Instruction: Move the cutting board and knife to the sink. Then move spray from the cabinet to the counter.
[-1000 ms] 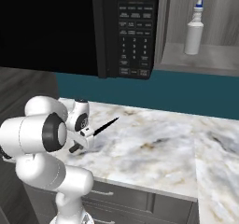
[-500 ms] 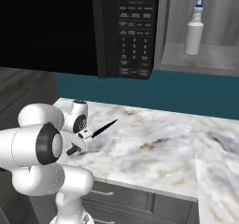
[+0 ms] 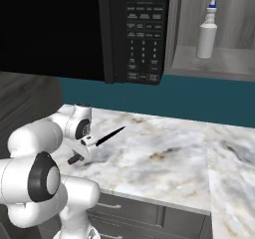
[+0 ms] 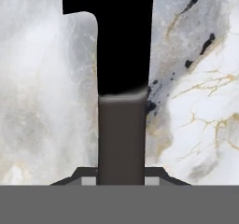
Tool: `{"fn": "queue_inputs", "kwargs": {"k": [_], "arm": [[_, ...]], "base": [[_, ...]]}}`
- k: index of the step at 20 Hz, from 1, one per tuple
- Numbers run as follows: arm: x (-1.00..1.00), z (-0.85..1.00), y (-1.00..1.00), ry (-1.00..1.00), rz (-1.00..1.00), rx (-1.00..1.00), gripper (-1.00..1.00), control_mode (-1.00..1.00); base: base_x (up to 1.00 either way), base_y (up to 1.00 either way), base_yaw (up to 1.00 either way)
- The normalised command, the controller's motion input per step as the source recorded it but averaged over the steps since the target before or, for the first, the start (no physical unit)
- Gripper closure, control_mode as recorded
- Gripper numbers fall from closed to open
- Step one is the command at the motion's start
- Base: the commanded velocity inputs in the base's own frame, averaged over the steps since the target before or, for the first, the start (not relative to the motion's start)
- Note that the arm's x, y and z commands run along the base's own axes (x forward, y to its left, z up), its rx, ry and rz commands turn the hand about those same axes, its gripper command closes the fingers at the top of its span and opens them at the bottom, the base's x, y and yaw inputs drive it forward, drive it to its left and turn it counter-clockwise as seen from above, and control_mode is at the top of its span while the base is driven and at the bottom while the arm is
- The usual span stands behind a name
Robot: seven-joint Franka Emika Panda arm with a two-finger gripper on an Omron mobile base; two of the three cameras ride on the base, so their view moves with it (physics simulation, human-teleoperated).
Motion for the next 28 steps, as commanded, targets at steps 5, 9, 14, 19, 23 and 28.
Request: {"fn": "queue_inputs", "kwargs": {"k": [5, 9, 14, 19, 23, 28], "arm": [[-0.09, 0.26, -0.01, 0.16, -0.12, 0.00, 1.00, -1.00], [-0.03, 0.17, 0.00, 0.17, -0.12, -0.03, 1.00, -1.00], [-0.09, 0.15, -0.03, 0.12, -0.10, -0.02, 1.00, -1.00], [-0.19, 0.19, -0.06, 0.01, -0.07, 0.00, 1.00, -1.00], [-0.30, 0.22, -0.07, -0.01, -0.03, -0.02, 1.00, -1.00], [-0.36, 0.18, -0.03, -0.09, -0.01, -0.03, 1.00, -1.00]], "base": [[0.00, 0.00, 0.00], [0.00, 0.00, 0.00], [0.00, 0.00, 0.00], [0.00, 0.00, 0.00], [0.00, 0.00, 0.00], [0.00, 0.00, 0.00]]}}
